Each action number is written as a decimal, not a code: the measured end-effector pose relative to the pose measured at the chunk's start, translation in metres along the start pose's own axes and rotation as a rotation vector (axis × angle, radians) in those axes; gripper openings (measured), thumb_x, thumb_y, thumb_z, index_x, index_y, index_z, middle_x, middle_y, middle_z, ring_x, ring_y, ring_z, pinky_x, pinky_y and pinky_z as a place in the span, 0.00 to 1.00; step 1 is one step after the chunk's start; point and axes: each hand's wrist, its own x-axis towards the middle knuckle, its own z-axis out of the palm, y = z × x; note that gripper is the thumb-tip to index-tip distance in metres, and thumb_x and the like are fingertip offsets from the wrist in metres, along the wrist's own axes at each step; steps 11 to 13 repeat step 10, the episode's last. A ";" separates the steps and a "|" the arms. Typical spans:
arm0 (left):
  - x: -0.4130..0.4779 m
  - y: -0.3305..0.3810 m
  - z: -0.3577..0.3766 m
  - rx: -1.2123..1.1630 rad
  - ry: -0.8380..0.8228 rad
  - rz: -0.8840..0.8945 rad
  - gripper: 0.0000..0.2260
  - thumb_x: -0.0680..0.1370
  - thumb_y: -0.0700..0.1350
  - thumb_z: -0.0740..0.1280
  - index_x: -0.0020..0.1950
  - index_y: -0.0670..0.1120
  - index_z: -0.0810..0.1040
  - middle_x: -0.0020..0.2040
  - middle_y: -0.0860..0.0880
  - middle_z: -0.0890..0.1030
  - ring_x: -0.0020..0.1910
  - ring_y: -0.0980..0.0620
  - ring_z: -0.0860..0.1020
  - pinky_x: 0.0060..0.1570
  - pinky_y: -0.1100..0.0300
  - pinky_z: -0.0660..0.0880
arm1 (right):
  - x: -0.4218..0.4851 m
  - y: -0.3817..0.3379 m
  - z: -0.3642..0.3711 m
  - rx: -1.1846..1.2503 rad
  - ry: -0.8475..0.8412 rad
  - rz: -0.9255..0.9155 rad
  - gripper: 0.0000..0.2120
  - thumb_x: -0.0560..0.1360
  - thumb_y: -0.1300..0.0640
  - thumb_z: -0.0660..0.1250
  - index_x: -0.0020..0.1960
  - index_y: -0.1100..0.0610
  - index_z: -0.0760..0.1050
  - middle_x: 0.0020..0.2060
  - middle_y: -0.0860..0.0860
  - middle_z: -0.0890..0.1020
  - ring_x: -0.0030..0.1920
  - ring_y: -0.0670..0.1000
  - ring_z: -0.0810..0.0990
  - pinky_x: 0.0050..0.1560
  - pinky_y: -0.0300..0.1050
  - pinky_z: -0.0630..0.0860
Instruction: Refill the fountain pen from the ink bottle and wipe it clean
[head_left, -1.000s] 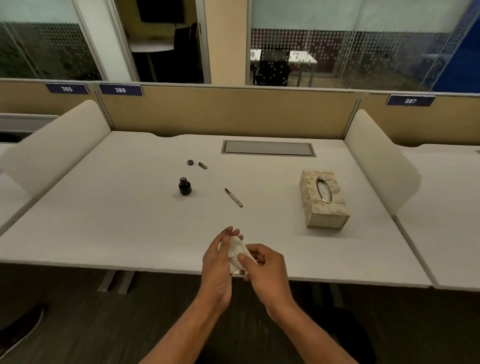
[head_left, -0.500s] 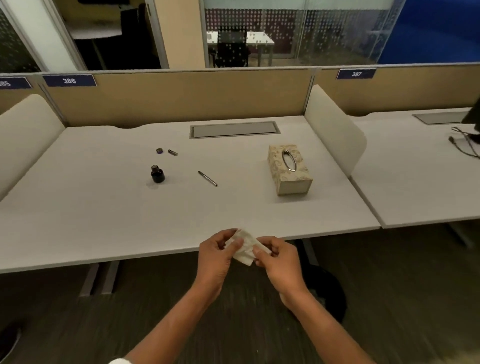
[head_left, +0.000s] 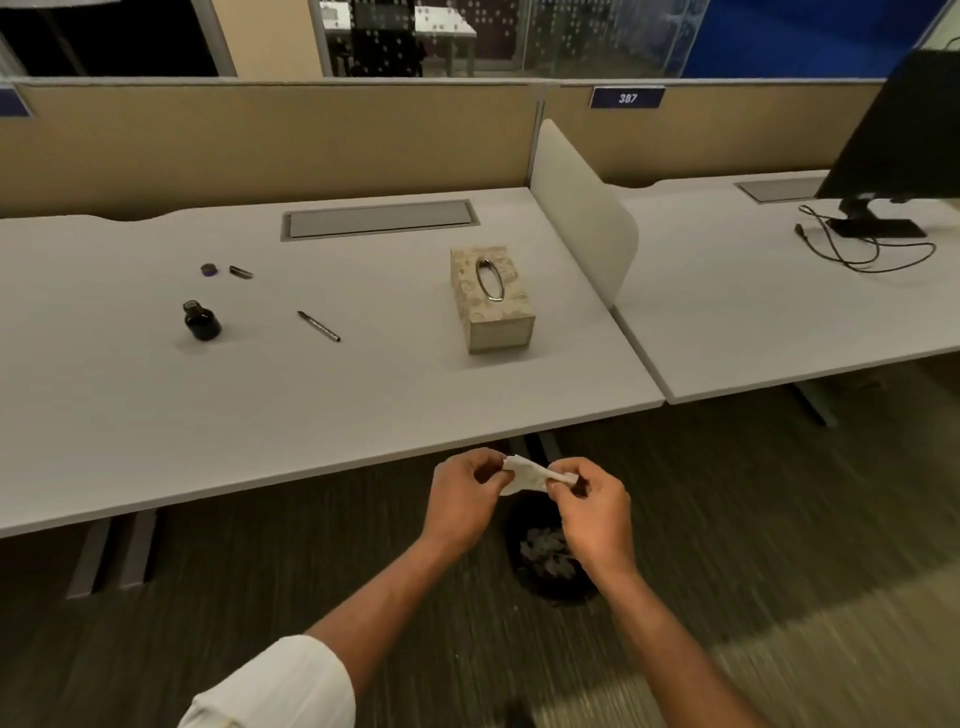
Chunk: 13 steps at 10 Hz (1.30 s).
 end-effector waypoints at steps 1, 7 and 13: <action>0.013 0.003 0.038 0.037 -0.030 -0.015 0.08 0.77 0.46 0.74 0.56 0.54 0.85 0.45 0.62 0.84 0.46 0.67 0.82 0.48 0.69 0.80 | 0.020 0.022 -0.020 -0.026 0.032 -0.008 0.09 0.77 0.61 0.71 0.47 0.45 0.80 0.44 0.44 0.83 0.46 0.43 0.82 0.41 0.34 0.77; 0.080 -0.037 0.173 0.065 -0.436 -0.296 0.26 0.85 0.43 0.60 0.83 0.50 0.57 0.80 0.45 0.66 0.77 0.44 0.69 0.73 0.45 0.72 | 0.138 0.173 -0.052 -0.341 -0.021 -0.061 0.16 0.78 0.63 0.68 0.65 0.52 0.77 0.61 0.46 0.80 0.60 0.45 0.79 0.61 0.44 0.80; 0.064 -0.081 0.173 0.086 -0.415 -0.274 0.24 0.86 0.43 0.58 0.82 0.50 0.59 0.81 0.48 0.65 0.79 0.48 0.66 0.76 0.51 0.66 | 0.138 0.233 -0.046 -0.279 0.101 0.054 0.14 0.77 0.64 0.70 0.62 0.59 0.79 0.61 0.53 0.82 0.61 0.53 0.80 0.61 0.54 0.81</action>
